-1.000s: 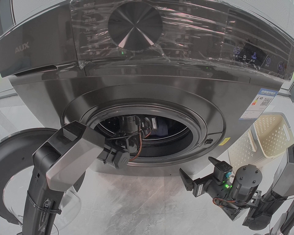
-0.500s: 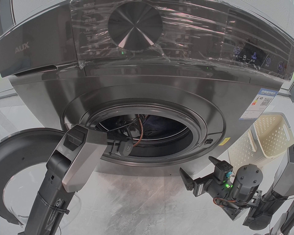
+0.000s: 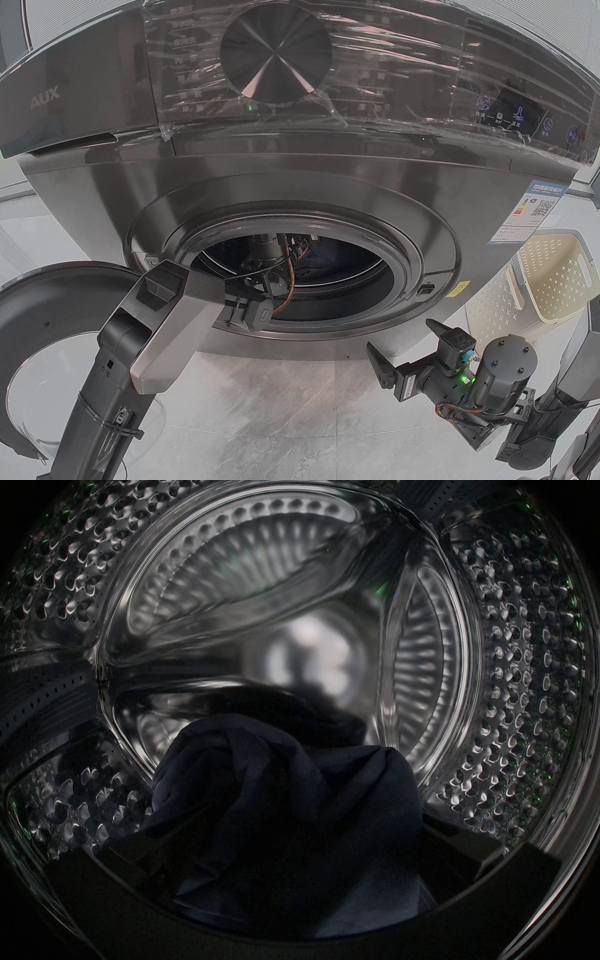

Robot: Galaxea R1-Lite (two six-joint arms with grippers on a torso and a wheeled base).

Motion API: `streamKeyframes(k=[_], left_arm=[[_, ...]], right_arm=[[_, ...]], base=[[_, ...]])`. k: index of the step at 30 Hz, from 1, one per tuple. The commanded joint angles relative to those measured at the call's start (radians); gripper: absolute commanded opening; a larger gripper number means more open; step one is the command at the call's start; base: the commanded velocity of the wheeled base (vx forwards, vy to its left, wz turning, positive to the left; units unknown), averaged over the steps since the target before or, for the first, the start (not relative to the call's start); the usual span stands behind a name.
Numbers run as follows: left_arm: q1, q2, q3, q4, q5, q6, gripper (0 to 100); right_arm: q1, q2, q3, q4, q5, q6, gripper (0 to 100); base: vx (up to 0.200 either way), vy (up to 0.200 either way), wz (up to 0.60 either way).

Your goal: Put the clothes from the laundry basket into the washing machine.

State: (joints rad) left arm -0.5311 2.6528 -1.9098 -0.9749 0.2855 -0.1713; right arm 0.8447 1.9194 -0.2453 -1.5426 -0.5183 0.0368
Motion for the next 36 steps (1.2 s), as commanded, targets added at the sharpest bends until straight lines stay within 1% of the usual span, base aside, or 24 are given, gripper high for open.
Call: streamKeyframes(k=[1,3,4,5,6,9,10,11,13,14,16,17,20,22,24,26,28,32,34,36], left_arm=[[-0.001,-0.024,0.031,-0.002,0.000,0.001,100],[-0.004,-0.062,0.075,-0.007,0.000,-0.001,100],[-0.015,-0.109,0.149,-0.015,0.000,0.001,100],[-0.020,-0.125,0.173,-0.013,-0.002,0.001,100],[-0.033,-0.174,0.255,-0.016,-0.002,-0.002,100],[-0.060,-0.241,0.382,-0.042,-0.003,-0.004,100],[-0.060,-0.241,0.382,-0.042,-0.003,-0.004,100],[-0.078,-0.281,0.472,-0.074,-0.003,-0.002,100],[-0.081,-0.287,0.485,-0.079,-0.003,-0.002,100],[-0.109,-0.347,0.601,-0.103,-0.003,-0.001,100],[-0.122,-0.378,0.657,-0.111,-0.005,-0.001,100],[-0.138,-0.399,0.710,-0.128,-0.009,0.001,100],[-0.156,-0.441,0.801,-0.169,-0.014,0.007,100],[-0.176,-0.484,0.890,-0.197,-0.017,0.010,100],[-0.185,-0.527,0.962,-0.205,-0.026,0.015,100],[-0.210,-0.591,1.078,-0.217,-0.065,0.026,100],[-0.230,-0.643,1.166,-0.237,-0.094,0.029,100],[-0.291,-0.749,1.331,-0.268,-0.091,0.047,100],[-0.308,-0.794,1.391,-0.288,-0.091,0.047,100],[-0.319,-0.838,1.448,-0.315,-0.091,0.047,100]], right_arm=[[0.001,0.000,0.000,-0.001,0.000,0.000,100],[0.001,0.000,0.000,-0.001,0.000,0.000,100],[-0.001,0.000,0.000,-0.001,0.000,0.000,100],[-0.001,0.000,0.000,-0.001,0.000,0.000,100],[0.001,0.000,0.000,-0.001,0.000,0.000,100],[0.001,0.001,0.000,-0.001,0.000,0.000,100],[0.001,0.001,0.000,-0.001,0.000,0.000,100],[0.001,0.001,0.000,-0.001,0.000,0.000,100],[0.002,0.001,0.000,-0.001,0.000,0.000,100],[0.001,0.000,0.001,-0.001,0.000,0.000,100],[0.001,-0.002,0.001,-0.001,0.000,0.000,100],[0.001,-0.002,0.003,-0.001,0.000,0.000,100],[0.001,-0.002,0.006,-0.001,0.000,0.000,100],[0.001,-0.003,0.009,-0.001,0.000,0.000,100],[0.001,-0.008,0.014,-0.001,0.000,0.000,100],[-0.001,-0.023,0.023,-0.001,0.000,0.000,100],[0.001,-0.031,0.034,-0.001,0.000,-0.002,100],[0.002,-0.056,0.067,0.001,-0.002,-0.003,100],[0.005,-0.071,0.086,0.001,-0.005,-0.005,100],[0.005,-0.097,0.109,0.001,-0.022,-0.005,100]], base=[[0.000,0.000,0.00],[0.000,0.000,0.00],[0.000,0.000,0.00],[0.000,0.000,0.00],[0.000,0.000,0.00],[0.000,0.000,0.00],[0.000,0.000,0.00],[0.000,0.000,0.00],[0.000,0.000,0.00],[0.000,0.000,0.00],[0.000,0.000,0.00],[0.000,0.000,0.00],[0.000,0.000,0.00],[0.000,0.000,0.00],[0.000,0.000,0.00],[0.000,0.000,0.00],[0.000,0.000,0.00],[0.000,0.000,0.00],[0.000,0.000,0.00],[0.000,0.000,0.00]])
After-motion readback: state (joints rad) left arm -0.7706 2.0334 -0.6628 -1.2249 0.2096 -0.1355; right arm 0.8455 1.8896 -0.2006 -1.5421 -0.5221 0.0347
